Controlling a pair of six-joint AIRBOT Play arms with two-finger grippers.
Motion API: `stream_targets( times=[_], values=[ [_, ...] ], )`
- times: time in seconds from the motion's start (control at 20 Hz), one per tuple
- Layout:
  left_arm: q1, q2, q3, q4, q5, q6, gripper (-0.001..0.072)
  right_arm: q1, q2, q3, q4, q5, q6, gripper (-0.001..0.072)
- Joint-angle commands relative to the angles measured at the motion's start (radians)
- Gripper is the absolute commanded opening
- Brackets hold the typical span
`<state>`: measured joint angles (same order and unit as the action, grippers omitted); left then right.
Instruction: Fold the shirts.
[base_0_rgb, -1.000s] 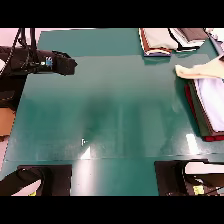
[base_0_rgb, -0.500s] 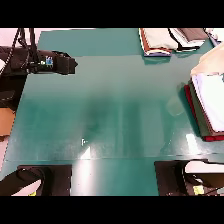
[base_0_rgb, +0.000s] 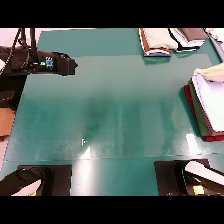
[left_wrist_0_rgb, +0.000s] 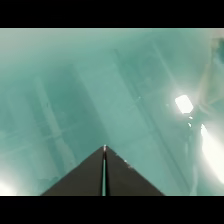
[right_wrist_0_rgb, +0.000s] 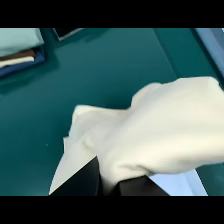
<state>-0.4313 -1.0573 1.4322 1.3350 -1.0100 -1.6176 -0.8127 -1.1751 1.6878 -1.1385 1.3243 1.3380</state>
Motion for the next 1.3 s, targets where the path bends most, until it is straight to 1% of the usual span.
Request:
stream_targets(
  times=[0.0,0.1,0.15,0.2,0.25,0.3,0.35,0.4,0.45,0.55,0.65,0.75,0.8,0.95,1.1,1.15,1.2,1.25],
  values=[
    [0.0,0.0,0.0,0.0,-0.004,0.004,0.0024,-0.129,0.148,-0.213,-0.089,0.084,-0.038,0.0018],
    [0.0,0.0,0.0,0.0,-0.005,0.007,0.0023,-0.187,0.218,-0.332,-0.178,0.091,-0.038,0.0018],
    [0.0,0.0,0.0,0.0,-0.005,0.023,0.0023,-0.212,0.249,-0.393,-0.215,0.09,-0.039,0.0021],
    [0.0,0.0,0.0,0.0,-0.006,0.03,0.0023,-0.232,0.272,-0.444,-0.237,0.09,-0.039,0.0041],
    [0.0,0.0,0.0,0.0,-0.006,0.029,0.0023,-0.252,0.289,-0.489,-0.257,0.092,-0.038,0.0211],
    [0.0,0.0,0.0,-0.001,-0.007,0.03,0.0024,-0.271,0.303,-0.526,-0.274,0.085,-0.038,0.0434],
    [0.0,0.0,0.0,-0.001,-0.01,0.03,0.0024,-0.287,0.31,-0.548,-0.285,0.084,-0.038,0.0585],
    [0.0,0.0,0.0,-0.001,-0.014,0.03,0.0024,-0.303,0.309,-0.546,-0.286,0.088,-0.038,0.0635],
    [0.0,0.0,0.0,-0.001,-0.018,0.03,0.0024,-0.306,0.309,-0.529,-0.269,0.084,-0.037,0.0636],
    [0.0,0.0,0.0,-0.001,-0.019,0.029,0.0024,-0.277,0.309,-0.463,-0.168,0.046,-0.037,0.0635],
    [0.0,0.0,0.0,-0.001,-0.016,0.029,0.0024,-0.18,0.309,-0.388,-0.027,-0.018,-0.037,0.0634],
    [0.0,0.0,0.0,-0.001,-0.011,0.029,0.0024,-0.016,0.309,-0.324,0.077,-0.07,-0.037,0.0634],
    [0.0,0.0,0.0,0.0,-0.012,0.029,0.0024,0.09,0.309,-0.299,0.098,-0.093,-0.037,0.0633],
    [0.0,0.0,0.0,-0.001,-0.003,0.029,0.0024,0.404,0.309,-0.273,0.089,-0.164,-0.037,0.0631],
    [0.0,0.0,0.0,-0.001,0.027,0.029,0.0024,0.648,0.28,-0.273,0.089,-0.208,-0.037,0.0613],
    [0.0,0.0,0.0,-0.001,0.039,0.029,0.0025,0.709,0.262,-0.273,0.089,-0.206,-0.037,0.0536],
    [0.0,0.0,0.0,-0.001,0.049,0.029,0.0024,0.766,0.242,-0.273,0.089,-0.206,-0.037,0.0407],
    [0.0,0.0,0.0,-0.001,0.057,0.029,0.0024,0.813,0.225,-0.273,0.089,-0.206,-0.038,0.0252]
  ],
)
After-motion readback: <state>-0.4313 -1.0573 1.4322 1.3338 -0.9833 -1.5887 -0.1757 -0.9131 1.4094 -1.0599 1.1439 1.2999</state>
